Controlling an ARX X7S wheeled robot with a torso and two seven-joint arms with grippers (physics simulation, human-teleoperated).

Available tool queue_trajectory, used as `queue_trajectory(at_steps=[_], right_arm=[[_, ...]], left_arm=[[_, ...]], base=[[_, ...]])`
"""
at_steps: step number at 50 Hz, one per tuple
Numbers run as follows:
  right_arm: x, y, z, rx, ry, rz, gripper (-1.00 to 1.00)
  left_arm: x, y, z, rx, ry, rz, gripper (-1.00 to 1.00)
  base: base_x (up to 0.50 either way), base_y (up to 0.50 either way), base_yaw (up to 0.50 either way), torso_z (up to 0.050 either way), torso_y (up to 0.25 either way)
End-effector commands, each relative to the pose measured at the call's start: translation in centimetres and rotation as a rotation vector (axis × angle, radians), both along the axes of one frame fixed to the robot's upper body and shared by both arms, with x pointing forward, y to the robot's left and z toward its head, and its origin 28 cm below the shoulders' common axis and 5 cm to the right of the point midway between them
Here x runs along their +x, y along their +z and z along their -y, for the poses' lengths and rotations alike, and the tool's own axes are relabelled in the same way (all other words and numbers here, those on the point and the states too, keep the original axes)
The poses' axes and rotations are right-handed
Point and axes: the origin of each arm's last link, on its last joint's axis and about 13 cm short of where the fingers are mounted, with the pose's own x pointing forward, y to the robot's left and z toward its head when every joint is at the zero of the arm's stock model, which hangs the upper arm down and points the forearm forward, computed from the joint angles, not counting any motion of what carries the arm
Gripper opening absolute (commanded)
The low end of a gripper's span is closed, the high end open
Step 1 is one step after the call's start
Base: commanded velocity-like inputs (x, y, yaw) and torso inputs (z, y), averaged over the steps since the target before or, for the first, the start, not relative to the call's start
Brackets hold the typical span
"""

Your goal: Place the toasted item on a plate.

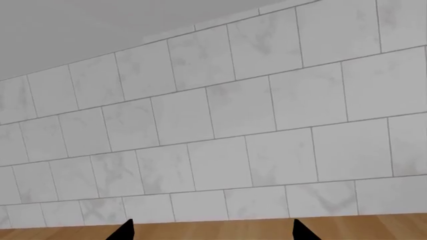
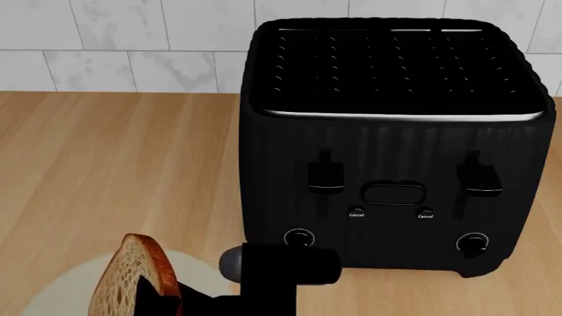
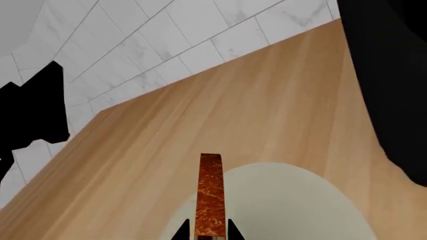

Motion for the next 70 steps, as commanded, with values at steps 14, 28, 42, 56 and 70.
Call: queue_trajectory(at_steps=[14, 28, 42, 56, 70], right_arm=[[-0.1, -0.4, 0.1, -0.013, 0.005, 0.008, 1.0], [0.4, -0.9, 0.6, -0.123, -0.041, 0.05, 1.0], [0.6, -0.5, 0.7, -0.166, -0.055, 0.084, 1.0], [0.4, 0.2, 1.1, -0.173, -0.075, 0.117, 1.0], [-1.5, 5.9, 2.6, -0.21, -0.125, 0.339, 1.0]], left_arm=[[0.0, 0.1, 0.0, 0.006, 0.001, -0.002, 1.0], [-0.2, 0.1, -0.1, 0.005, -0.003, -0.003, 1.0], [0.1, 0.1, 0.1, 0.004, -0.007, -0.004, 1.0], [0.2, 0.2, 0.2, 0.006, -0.011, -0.002, 1.0], [0.2, 0.2, 0.3, 0.006, -0.015, -0.004, 1.0]], base=[[0.0, 0.0, 0.0, 0.0, 0.0], [0.0, 0.0, 0.0, 0.0, 0.0], [0.0, 0.0, 0.0, 0.0, 0.0], [0.0, 0.0, 0.0, 0.0, 0.0], [0.0, 0.0, 0.0, 0.0, 0.0]])
